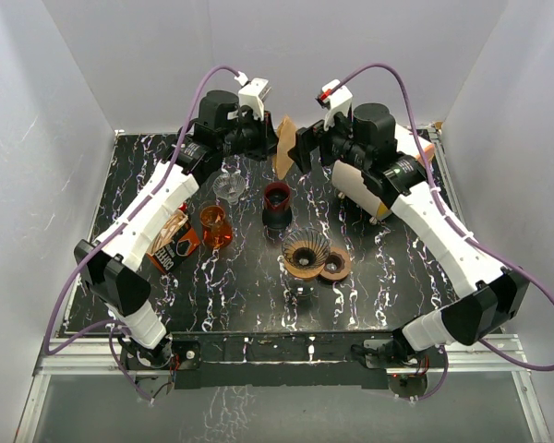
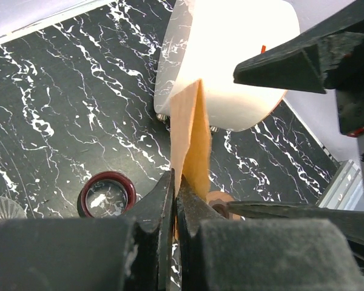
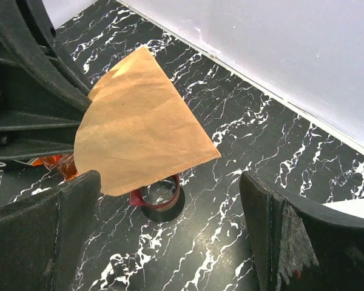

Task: Place the coffee filter in the dripper
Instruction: Place the coffee filter in the coffee dripper.

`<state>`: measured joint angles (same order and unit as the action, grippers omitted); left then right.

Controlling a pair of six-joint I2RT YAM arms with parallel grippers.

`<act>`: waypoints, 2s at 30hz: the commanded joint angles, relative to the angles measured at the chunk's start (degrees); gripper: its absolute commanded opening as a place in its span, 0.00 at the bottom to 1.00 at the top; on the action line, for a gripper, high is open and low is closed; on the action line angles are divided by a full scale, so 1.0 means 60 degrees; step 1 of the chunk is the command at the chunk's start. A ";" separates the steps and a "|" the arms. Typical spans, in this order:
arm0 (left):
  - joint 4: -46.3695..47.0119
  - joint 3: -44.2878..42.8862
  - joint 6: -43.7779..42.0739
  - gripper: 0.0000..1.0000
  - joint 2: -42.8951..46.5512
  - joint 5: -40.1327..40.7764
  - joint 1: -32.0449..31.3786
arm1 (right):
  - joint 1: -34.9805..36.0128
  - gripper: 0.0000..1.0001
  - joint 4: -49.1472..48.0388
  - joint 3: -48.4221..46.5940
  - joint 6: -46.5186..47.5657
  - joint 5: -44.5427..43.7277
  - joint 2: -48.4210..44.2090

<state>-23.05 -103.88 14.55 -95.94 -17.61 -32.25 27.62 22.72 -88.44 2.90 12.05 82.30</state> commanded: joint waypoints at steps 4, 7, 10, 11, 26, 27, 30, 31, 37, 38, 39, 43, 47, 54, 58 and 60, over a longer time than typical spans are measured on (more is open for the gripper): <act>0.0155 0.0033 -0.0041 0.00 0.0628 0.0019 0.0038 | -0.0011 0.98 -0.0263 0.0043 0.0227 0.1055 -0.0603; 0.0363 0.0145 0.0261 0.00 0.0557 -0.0245 0.0034 | -0.0003 0.98 -0.0257 0.0009 0.0060 0.1291 -0.0460; 0.0559 0.0255 0.0749 0.00 0.0503 -0.0039 0.0039 | -0.0003 0.98 -0.0255 -0.0025 -0.0019 0.1330 -0.0381; 0.0619 0.0270 0.0840 0.00 0.0497 0.0028 0.0033 | -0.0003 0.98 -0.0264 -0.0014 -0.0027 0.1311 -0.0361; 0.0923 0.0163 0.1594 0.00 0.0130 0.0203 -0.0176 | 0.0274 0.98 -0.0243 0.0136 -0.0073 0.0376 -0.0053; 0.0913 0.0141 0.1580 0.00 0.0115 0.0251 -0.0204 | 0.0295 0.98 -0.0246 0.0129 -0.0076 0.0322 -0.0041; 0.0856 0.0130 0.1553 0.00 0.0047 0.0297 -0.0242 | 0.0358 0.98 -0.0194 0.0114 -0.0059 0.0107 0.0031; 0.0861 0.0134 0.1546 0.00 0.0032 0.0309 -0.0256 | 0.0383 0.98 -0.0174 0.0108 -0.0051 0.0033 0.0063; 0.0853 0.0156 0.1511 0.00 0.0008 0.0342 -0.0308 | 0.0480 0.97 -0.0124 0.0026 -0.0043 -0.0420 0.0198; 0.0853 0.0159 0.1503 0.00 0.0020 0.0342 -0.0309 | 0.0480 0.97 -0.0121 0.0009 -0.0043 -0.0514 0.0199; 0.0853 0.0185 0.1494 0.00 0.0039 0.0342 -0.0325 | 0.0480 0.96 -0.0111 -0.0008 -0.0036 -0.0595 0.0192; 0.0879 0.0285 0.1433 0.00 0.0124 0.0349 -0.0324 | 0.0473 0.94 -0.0086 -0.0068 -0.0011 -0.0759 0.0148; 0.0882 0.0389 0.1317 0.00 0.0220 0.0385 -0.0325 | 0.0480 0.93 -0.0064 -0.0084 0.0037 -0.0700 0.0097; 0.0854 0.0466 0.1195 0.00 0.0313 0.0523 -0.0323 | 0.0455 0.92 -0.0038 -0.0083 0.0114 -0.0748 -0.0024; 0.0853 0.0488 0.1150 0.00 0.0330 0.0518 -0.0323 | 0.0383 0.91 -0.0019 -0.0058 0.0147 -0.0686 -0.0130; 0.0867 0.0494 0.1146 0.00 0.0332 0.0472 -0.0323 | 0.0342 0.91 -0.0009 -0.0043 0.0160 -0.0669 -0.0168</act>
<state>-18.85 -101.12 22.28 -96.25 -14.96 -33.93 30.22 24.27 -87.44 3.01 8.69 83.94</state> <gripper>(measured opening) 0.007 0.915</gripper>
